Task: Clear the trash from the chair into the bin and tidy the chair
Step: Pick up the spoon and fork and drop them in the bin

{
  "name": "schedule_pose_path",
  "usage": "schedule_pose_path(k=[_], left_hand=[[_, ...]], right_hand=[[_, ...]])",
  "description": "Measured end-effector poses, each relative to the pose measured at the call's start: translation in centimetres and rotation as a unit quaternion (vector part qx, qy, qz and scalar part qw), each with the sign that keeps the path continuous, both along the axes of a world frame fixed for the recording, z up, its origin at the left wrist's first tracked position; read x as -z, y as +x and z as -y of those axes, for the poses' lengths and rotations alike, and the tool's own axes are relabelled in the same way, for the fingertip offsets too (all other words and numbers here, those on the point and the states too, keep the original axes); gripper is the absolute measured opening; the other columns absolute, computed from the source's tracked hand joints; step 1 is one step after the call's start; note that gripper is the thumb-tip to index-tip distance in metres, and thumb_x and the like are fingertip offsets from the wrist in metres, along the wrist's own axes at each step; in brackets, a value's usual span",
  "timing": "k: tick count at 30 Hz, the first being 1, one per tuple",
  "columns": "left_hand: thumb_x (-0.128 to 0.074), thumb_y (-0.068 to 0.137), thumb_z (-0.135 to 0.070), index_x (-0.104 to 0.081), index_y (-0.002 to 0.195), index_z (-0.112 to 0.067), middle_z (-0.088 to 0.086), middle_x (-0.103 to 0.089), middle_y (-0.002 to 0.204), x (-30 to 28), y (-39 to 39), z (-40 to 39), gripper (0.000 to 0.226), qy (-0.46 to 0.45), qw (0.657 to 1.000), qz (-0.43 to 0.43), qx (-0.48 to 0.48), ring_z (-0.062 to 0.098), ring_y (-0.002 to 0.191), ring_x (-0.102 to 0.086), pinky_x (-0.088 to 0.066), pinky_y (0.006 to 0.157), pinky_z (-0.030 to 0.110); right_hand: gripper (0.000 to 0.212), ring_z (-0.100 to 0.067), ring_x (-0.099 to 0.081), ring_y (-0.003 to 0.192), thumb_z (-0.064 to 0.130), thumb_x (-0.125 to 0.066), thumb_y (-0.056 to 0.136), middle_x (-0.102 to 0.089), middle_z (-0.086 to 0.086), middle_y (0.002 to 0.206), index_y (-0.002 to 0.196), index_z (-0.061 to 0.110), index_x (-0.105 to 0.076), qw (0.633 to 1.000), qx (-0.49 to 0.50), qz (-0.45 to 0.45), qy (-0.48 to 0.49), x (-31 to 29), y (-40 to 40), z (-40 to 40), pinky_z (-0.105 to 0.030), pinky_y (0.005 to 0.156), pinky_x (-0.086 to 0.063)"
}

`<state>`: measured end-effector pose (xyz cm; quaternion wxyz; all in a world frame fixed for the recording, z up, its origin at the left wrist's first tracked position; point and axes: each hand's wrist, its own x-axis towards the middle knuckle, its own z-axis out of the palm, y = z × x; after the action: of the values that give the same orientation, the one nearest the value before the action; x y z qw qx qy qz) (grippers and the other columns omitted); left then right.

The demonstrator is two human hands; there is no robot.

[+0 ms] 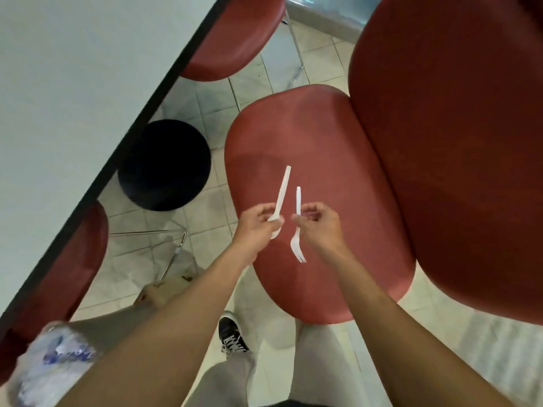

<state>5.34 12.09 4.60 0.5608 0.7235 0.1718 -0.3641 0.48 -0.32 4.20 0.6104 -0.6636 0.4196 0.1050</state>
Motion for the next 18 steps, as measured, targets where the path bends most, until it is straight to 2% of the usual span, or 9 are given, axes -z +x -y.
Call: schedule_pose_path(k=[2, 4, 6, 8, 10, 11, 13, 15, 18], left_hand=[[-0.061, 0.088, 0.0, -0.062, 0.107, -0.017, 0.002, -0.069, 0.104, -1.9, -2.2, -2.1, 0.026, -0.035, 0.998, -0.045, -0.024, 0.014, 0.089, -0.066, -0.056, 0.076, 0.029], [-0.052, 0.09, 0.004, -0.061, 0.114, -0.015, 0.002, -0.069, 0.102, -4.0, -4.9, -5.0, 0.032, -0.068, 0.993, -0.08, -0.045, 0.015, 0.088, -0.067, -0.057, 0.07, 0.028], [-0.048, 0.09, 0.004, -0.062, 0.113, -0.017, 0.006, -0.07, 0.103, -5.5, -7.6, -8.0, 0.034, -0.092, 0.989, -0.095, -0.062, 0.019, 0.088, -0.067, -0.058, 0.076, 0.036], [-0.046, 0.092, 0.002, -0.064, 0.104, -0.022, 0.01, -0.069, 0.112, -6.8, -10.3, -11.2, 0.032, -0.102, 0.987, -0.1, -0.07, 0.027, 0.1, -0.066, -0.054, 0.09, 0.048], [-0.046, 0.093, 0.0, -0.064, 0.099, -0.025, 0.011, -0.068, 0.115, -7.9, -12.5, -14.2, 0.032, -0.101, 0.988, -0.094, -0.071, 0.031, 0.105, -0.065, -0.052, 0.092, 0.052], [-0.047, 0.094, -0.001, -0.064, 0.101, -0.025, 0.011, -0.068, 0.114, -8.3, -13.5, -15.5, 0.03, -0.102, 0.988, -0.089, -0.071, 0.031, 0.105, -0.065, -0.052, 0.092, 0.053], [-0.048, 0.095, -0.006, -0.064, 0.11, -0.023, 0.009, -0.07, 0.112, -9.5, -15.5, -17.9, 0.027, -0.1, 0.989, -0.079, -0.068, 0.028, 0.102, -0.067, -0.052, 0.092, 0.051], [-0.052, 0.095, -0.01, -0.06, 0.12, -0.02, 0.007, -0.07, 0.108, -10.5, -17.3, -19.7, 0.028, -0.096, 0.991, -0.065, -0.062, 0.022, 0.096, -0.068, -0.055, 0.088, 0.043], [-0.063, 0.089, -0.005, -0.056, 0.121, -0.017, 0.004, -0.068, 0.095, -11.9, -20.0, -22.1, 0.035, -0.093, 0.994, -0.028, -0.048, 0.011, 0.079, -0.066, -0.055, 0.068, 0.025]], right_hand=[[0.019, -0.013, -0.058, 0.062, 0.009, -0.075, 0.078, -0.063, -0.002, 0.078, 0.08, 0.021, -0.061, 0.999, 0.01, 0.006, 0.03, -2.0, -1.4, -2.3, -0.029, 0.061, -0.047], [0.017, -0.01, -0.061, 0.056, 0.005, -0.073, 0.079, -0.066, -0.006, 0.081, 0.083, 0.017, -0.062, 0.998, 0.013, 0.02, 0.052, -4.4, -3.6, -5.4, -0.022, 0.053, -0.047], [0.014, -0.004, -0.06, 0.047, 0.0, -0.069, 0.083, -0.065, -0.007, 0.08, 0.089, 0.01, -0.061, 0.996, 0.029, 0.039, 0.071, -6.5, -5.9, -8.7, -0.017, 0.044, -0.045], [0.013, -0.007, -0.065, 0.054, 0.0, -0.068, 0.084, -0.067, -0.012, 0.085, 0.094, 0.005, -0.062, 0.996, 0.029, 0.039, 0.071, -7.7, -8.2, -12.0, -0.02, 0.049, -0.052], [0.014, -0.019, -0.068, 0.067, 0.003, -0.071, 0.081, -0.069, -0.017, 0.094, 0.092, 0.008, -0.064, 0.997, 0.013, 0.034, 0.062, -8.2, -10.1, -14.8, -0.029, 0.059, -0.056], [0.014, -0.021, -0.067, 0.066, 0.005, -0.073, 0.081, -0.069, -0.018, 0.095, 0.089, 0.011, -0.064, 0.998, 0.006, 0.032, 0.06, -8.3, -11.0, -15.9, -0.03, 0.057, -0.055], [0.014, -0.017, -0.064, 0.06, 0.006, -0.073, 0.082, -0.069, -0.012, 0.089, 0.086, 0.014, -0.062, 0.998, -0.014, 0.028, 0.053, -8.9, -12.6, -18.2, -0.026, 0.05, -0.052], [0.014, -0.014, -0.065, 0.059, 0.006, -0.072, 0.083, -0.068, -0.007, 0.08, 0.085, 0.015, -0.06, 0.998, -0.031, 0.032, 0.05, -9.6, -14.1, -20.0, -0.026, 0.051, -0.053], [0.015, -0.014, -0.064, 0.055, 0.005, -0.073, 0.079, -0.067, -0.01, 0.074, 0.083, 0.012, -0.06, 0.997, -0.045, 0.032, 0.046, -10.4, -15.9, -22.5, -0.028, 0.053, -0.054]])
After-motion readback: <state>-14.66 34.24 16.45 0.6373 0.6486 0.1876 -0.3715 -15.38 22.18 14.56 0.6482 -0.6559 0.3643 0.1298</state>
